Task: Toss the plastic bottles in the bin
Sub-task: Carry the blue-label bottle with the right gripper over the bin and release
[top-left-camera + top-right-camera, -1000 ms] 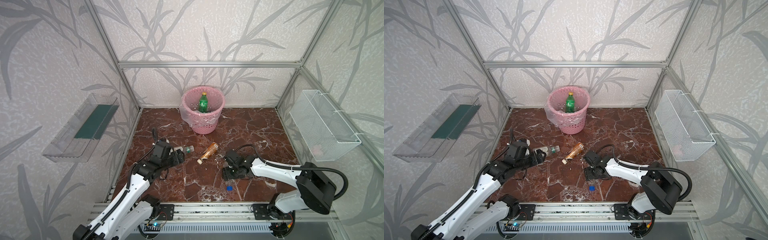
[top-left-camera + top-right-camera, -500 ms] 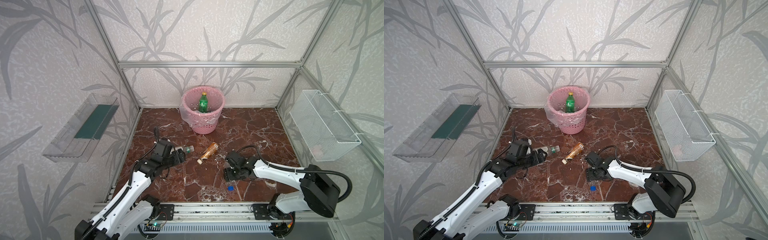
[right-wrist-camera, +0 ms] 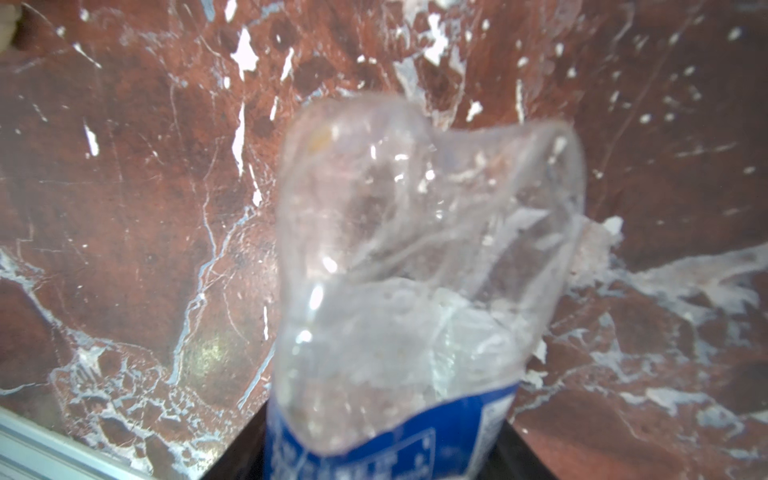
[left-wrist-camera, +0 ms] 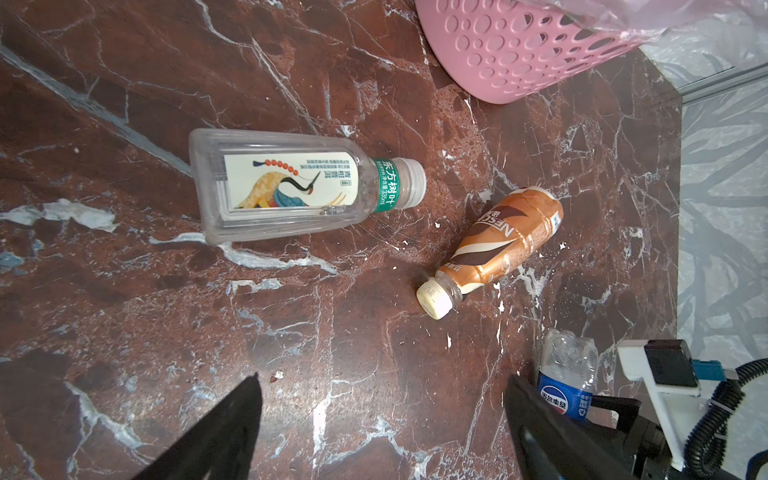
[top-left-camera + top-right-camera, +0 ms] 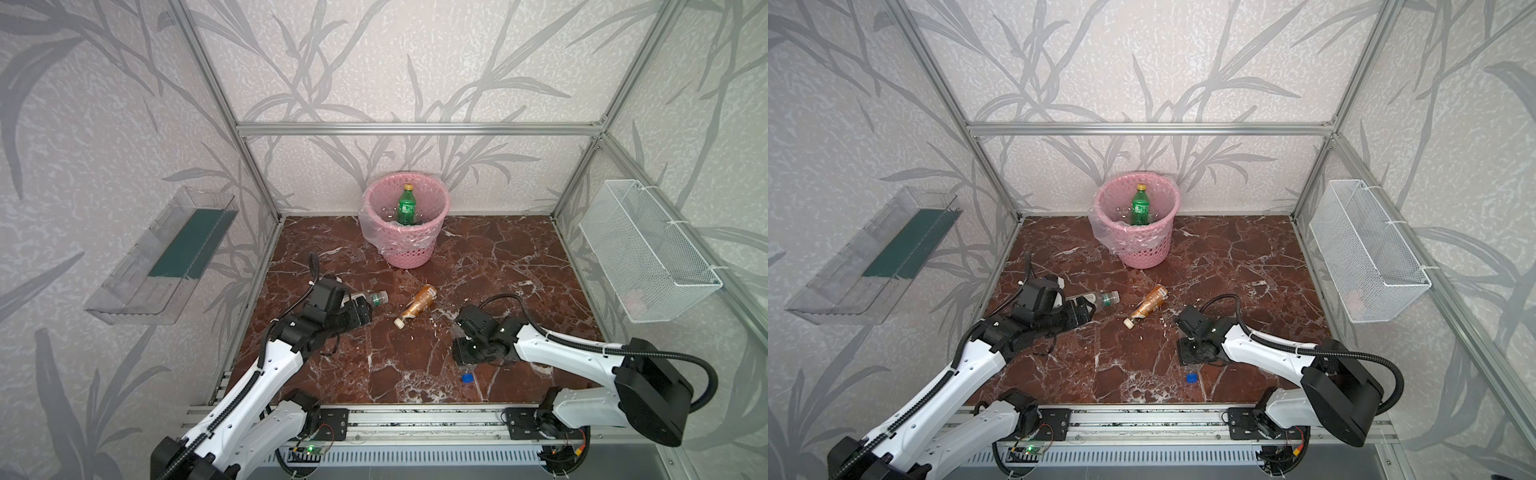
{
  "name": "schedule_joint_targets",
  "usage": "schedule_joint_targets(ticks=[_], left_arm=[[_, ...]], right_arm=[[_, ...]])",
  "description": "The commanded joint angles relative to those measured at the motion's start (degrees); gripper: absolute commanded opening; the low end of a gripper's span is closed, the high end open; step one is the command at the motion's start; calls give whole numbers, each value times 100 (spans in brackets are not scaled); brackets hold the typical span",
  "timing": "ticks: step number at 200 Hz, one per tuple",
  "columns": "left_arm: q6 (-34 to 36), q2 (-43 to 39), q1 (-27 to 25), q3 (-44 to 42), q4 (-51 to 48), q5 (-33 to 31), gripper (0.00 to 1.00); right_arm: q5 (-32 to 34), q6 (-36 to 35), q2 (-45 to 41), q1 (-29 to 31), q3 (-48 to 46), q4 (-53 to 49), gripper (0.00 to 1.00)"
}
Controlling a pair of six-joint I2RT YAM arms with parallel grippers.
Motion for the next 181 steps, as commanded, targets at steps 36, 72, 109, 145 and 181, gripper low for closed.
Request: schedule_joint_targets(ticks=[36, 72, 109, 145, 181], left_arm=[[-48, 26, 12, 134, 5, 6, 91], [-75, 31, 12, 110, 31, 37, 91], [-109, -31, 13, 117, -7, -43, 91], [-135, -205, 13, 196, -31, -182, 91], [-136, -243, 15, 558, -126, -235, 91]], right_arm=[[28, 6, -446, -13, -80, -274, 57], [76, -62, -602, -20, 36, -354, 57], [243, -480, -858, -233, 624, -359, 57], [-111, -1431, -202, -1115, 3087, -411, 57], [-45, -1882, 1965, -1435, 7605, -945, 70]])
